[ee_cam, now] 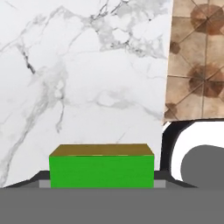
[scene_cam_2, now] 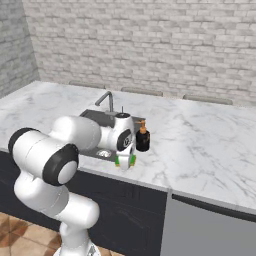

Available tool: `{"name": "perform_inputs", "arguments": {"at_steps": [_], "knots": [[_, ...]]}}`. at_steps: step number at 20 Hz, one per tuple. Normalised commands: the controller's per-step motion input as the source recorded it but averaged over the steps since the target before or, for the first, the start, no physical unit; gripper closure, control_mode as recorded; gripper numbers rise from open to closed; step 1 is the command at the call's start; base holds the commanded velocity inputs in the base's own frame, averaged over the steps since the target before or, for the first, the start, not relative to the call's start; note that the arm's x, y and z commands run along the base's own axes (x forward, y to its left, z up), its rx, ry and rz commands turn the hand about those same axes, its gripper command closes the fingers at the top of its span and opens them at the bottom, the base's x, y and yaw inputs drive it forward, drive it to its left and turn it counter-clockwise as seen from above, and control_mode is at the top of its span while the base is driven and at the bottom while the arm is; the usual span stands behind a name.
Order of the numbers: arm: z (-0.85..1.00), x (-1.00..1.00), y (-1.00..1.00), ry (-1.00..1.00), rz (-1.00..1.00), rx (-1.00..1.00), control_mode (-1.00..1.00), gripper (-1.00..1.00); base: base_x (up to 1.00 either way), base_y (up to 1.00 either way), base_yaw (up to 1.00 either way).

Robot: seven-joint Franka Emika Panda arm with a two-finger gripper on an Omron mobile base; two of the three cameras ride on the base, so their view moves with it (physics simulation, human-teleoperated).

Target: Restock the sink supplies by placing the sponge and soap dispenser on the counter and next to the sink. Make sure the soap dispenser is upright.

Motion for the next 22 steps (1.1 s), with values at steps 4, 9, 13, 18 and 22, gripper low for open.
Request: {"name": "perform_inputs", "arguments": {"at_steps": [4,9,13,18,22], "knots": [[-0.2,0.15,-0.03,0.01,0.0,0.0,-1.0,1.0,0.0,0.0,0.0],[-0.28,0.14,-0.05,0.01,0.0,0.0,-1.0,1.0,0.0,0.0,0.0],[-0.18,0.09,-0.14,0.0,0.0,0.0,-1.0,1.0,0.0,0.0,0.0],[-0.15,0.14,-0.06,0.01,0.0,0.0,-1.0,1.0,0.0,0.0,0.0],[-0.15,0.14,-0.06,0.0,0.0,0.0,-1.0,1.0,0.0,0.0,0.0]]}}
